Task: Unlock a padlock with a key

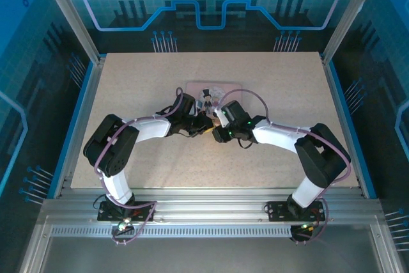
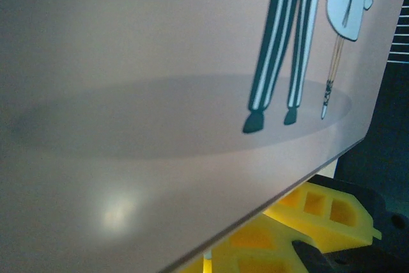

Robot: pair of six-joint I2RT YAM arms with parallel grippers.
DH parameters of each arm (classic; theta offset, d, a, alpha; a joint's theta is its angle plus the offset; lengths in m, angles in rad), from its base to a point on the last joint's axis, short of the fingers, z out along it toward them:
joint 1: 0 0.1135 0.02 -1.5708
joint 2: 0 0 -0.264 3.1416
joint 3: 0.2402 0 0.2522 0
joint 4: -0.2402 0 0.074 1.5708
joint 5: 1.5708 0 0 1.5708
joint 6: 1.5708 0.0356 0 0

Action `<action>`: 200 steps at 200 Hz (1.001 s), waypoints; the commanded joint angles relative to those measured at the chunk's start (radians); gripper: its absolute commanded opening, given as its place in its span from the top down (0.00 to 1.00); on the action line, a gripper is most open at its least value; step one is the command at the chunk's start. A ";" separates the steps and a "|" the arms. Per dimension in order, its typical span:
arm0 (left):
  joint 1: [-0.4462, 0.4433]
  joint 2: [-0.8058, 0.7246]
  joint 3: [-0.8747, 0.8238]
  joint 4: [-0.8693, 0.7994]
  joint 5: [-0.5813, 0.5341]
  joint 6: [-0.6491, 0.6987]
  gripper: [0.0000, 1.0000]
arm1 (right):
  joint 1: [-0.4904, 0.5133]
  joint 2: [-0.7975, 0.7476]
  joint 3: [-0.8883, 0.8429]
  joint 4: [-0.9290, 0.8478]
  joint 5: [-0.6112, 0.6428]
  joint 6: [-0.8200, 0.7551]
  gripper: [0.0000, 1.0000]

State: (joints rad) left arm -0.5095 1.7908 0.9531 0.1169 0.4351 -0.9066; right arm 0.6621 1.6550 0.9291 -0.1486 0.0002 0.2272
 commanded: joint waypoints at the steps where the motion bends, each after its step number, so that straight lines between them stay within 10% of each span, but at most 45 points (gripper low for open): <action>1: 0.009 0.018 0.019 -0.049 0.041 0.003 1.00 | 0.014 0.021 0.027 -0.009 0.008 -0.012 0.63; 42: 0.010 0.018 0.027 -0.052 0.042 0.002 1.00 | 0.017 0.032 0.036 -0.003 0.007 -0.015 0.68; 74: 0.011 0.017 0.027 -0.054 0.042 0.003 1.00 | 0.017 0.045 0.045 -0.008 -0.015 -0.030 1.00; 133: 0.014 0.009 0.016 -0.054 0.038 0.003 1.00 | 0.010 0.036 0.025 0.000 -0.051 -0.051 1.00; 200: 0.030 -0.069 -0.082 -0.026 -0.023 -0.009 0.62 | 0.017 0.082 0.048 -0.066 -0.034 -0.152 1.00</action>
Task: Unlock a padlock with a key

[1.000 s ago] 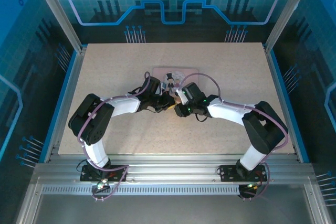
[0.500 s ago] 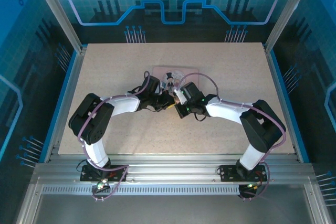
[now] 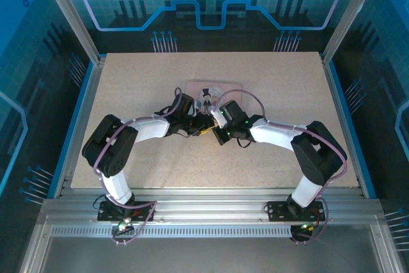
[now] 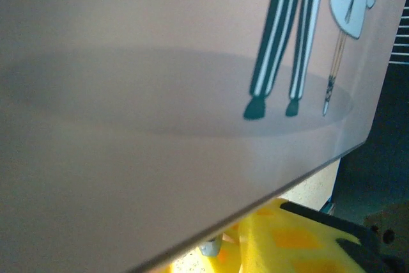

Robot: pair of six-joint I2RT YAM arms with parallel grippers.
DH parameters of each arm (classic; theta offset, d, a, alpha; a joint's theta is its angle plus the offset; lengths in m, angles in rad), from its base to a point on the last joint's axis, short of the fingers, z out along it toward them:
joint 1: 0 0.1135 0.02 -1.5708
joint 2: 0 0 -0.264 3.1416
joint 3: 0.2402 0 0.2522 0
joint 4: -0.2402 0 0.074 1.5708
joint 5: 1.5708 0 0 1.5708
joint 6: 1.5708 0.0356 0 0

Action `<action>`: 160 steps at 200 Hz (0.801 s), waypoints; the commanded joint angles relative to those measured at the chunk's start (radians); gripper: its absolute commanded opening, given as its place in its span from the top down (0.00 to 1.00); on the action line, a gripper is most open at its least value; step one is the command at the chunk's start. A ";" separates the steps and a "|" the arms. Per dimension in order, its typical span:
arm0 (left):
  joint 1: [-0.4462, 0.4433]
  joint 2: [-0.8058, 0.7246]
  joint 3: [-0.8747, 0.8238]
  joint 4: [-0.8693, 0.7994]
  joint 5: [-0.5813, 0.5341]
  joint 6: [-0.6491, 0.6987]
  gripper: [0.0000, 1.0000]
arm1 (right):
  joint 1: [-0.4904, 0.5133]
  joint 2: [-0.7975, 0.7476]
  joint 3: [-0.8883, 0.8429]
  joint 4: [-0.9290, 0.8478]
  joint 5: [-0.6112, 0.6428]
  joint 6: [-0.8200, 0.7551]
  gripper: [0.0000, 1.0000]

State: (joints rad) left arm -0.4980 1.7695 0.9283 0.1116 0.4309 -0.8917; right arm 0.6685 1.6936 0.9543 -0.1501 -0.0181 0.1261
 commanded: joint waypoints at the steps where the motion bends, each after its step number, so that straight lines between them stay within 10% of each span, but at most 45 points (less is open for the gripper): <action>1: 0.019 -0.049 -0.060 -0.020 -0.020 -0.024 0.62 | 0.012 0.045 0.024 -0.065 -0.016 -0.052 1.00; 160: -0.007 0.057 -0.006 0.038 0.004 -0.066 0.66 | 0.046 0.031 0.071 -0.072 -0.021 -0.041 1.00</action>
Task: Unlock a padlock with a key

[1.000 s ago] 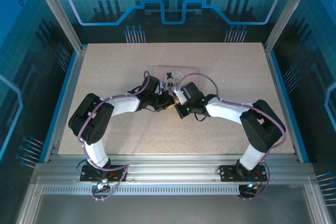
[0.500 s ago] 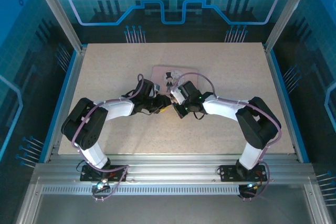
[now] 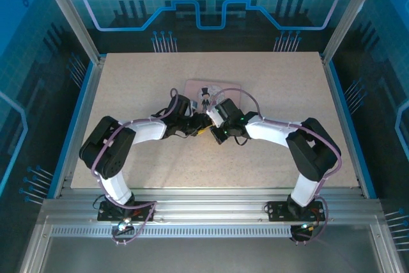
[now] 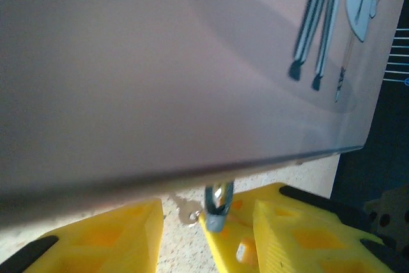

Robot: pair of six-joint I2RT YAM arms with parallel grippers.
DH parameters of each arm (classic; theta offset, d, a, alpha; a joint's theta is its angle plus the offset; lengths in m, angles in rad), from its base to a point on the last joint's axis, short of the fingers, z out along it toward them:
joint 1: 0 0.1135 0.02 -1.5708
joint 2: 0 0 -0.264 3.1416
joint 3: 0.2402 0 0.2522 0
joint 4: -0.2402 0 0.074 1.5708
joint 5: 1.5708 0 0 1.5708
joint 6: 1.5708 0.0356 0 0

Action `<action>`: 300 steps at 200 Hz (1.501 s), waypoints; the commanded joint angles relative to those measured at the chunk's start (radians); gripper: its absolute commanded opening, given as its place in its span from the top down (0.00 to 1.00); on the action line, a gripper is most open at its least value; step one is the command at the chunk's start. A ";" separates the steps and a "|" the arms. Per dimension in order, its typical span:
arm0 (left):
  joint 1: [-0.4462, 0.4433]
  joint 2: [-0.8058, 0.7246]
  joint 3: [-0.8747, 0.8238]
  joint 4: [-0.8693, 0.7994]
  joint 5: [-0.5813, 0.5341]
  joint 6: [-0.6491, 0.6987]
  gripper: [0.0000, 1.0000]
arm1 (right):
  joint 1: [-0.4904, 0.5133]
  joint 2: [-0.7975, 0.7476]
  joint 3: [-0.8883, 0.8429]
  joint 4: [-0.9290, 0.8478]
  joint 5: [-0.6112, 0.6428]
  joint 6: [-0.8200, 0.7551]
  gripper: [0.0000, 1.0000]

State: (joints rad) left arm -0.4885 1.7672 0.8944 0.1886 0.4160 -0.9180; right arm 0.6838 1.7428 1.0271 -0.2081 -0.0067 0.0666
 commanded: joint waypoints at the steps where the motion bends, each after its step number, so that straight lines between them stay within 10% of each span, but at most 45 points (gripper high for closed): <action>1: -0.016 0.061 0.028 -0.039 0.020 -0.040 0.67 | 0.031 -0.018 -0.001 -0.014 -0.033 0.019 1.00; 45: -0.018 0.085 0.042 -0.035 0.029 -0.047 1.00 | 0.027 -0.060 -0.021 -0.009 -0.036 0.031 0.94; 82: -0.016 0.075 0.043 -0.041 0.035 -0.049 1.00 | -0.019 -0.130 -0.068 0.004 -0.047 0.066 0.62; 154: -0.013 0.068 0.061 -0.054 0.050 -0.047 1.00 | -0.021 -0.122 -0.101 0.045 -0.004 0.087 0.56; 260: -0.006 0.051 0.069 -0.069 0.070 -0.040 1.00 | -0.011 -0.048 -0.042 0.065 0.035 0.072 0.63; 300: -0.003 0.045 0.068 -0.069 0.072 -0.040 1.00 | -0.011 -0.032 -0.025 0.050 0.004 0.042 1.00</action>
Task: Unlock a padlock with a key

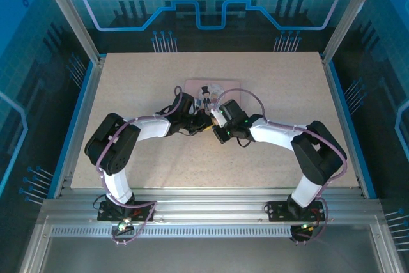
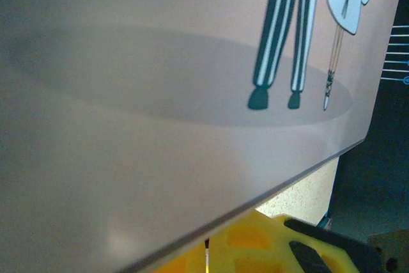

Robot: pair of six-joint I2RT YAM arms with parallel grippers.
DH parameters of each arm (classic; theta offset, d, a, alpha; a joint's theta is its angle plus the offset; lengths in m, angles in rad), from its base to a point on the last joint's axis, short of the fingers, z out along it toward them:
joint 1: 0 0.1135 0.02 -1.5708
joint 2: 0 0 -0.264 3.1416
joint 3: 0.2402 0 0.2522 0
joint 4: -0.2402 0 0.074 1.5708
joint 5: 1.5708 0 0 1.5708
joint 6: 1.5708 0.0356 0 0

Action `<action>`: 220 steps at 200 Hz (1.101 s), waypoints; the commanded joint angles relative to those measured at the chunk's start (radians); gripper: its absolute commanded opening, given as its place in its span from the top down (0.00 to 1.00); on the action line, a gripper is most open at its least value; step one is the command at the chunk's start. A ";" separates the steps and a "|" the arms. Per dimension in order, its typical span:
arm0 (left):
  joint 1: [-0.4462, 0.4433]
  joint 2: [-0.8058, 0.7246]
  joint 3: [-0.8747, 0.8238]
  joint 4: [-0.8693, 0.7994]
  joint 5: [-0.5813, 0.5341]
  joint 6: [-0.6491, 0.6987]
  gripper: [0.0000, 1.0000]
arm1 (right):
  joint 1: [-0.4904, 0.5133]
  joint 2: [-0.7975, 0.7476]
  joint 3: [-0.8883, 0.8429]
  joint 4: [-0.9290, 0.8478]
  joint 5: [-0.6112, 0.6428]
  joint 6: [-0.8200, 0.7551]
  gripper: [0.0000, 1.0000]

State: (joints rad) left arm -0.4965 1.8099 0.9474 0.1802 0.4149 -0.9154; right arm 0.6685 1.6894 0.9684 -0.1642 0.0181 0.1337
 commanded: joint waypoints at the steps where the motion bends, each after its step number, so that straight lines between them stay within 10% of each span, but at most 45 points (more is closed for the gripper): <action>1: 0.006 0.002 0.015 -0.061 0.073 -0.043 1.00 | 0.004 0.022 0.033 0.006 -0.023 -0.027 1.00; 50: 0.011 -0.006 0.005 -0.059 0.074 -0.042 1.00 | 0.002 0.033 0.026 0.003 -0.056 -0.049 1.00; 69: 0.011 -0.009 0.005 -0.059 0.076 -0.043 1.00 | 0.002 0.039 0.023 0.016 -0.032 -0.037 0.72; 92: 0.011 -0.012 0.007 -0.061 0.078 -0.042 1.00 | 0.003 0.046 0.033 0.020 -0.032 -0.033 0.68; 131: 0.011 -0.015 0.005 -0.066 0.081 -0.038 1.00 | 0.002 0.048 0.045 0.017 -0.064 -0.044 1.00; 220: -0.001 -0.006 -0.022 -0.043 0.098 -0.037 1.00 | -0.069 0.023 0.040 0.061 -0.314 0.021 1.00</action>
State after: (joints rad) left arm -0.4873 1.8072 0.9470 0.1749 0.4290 -0.9173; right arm 0.5938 1.7298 0.9829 -0.1650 -0.1993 0.1318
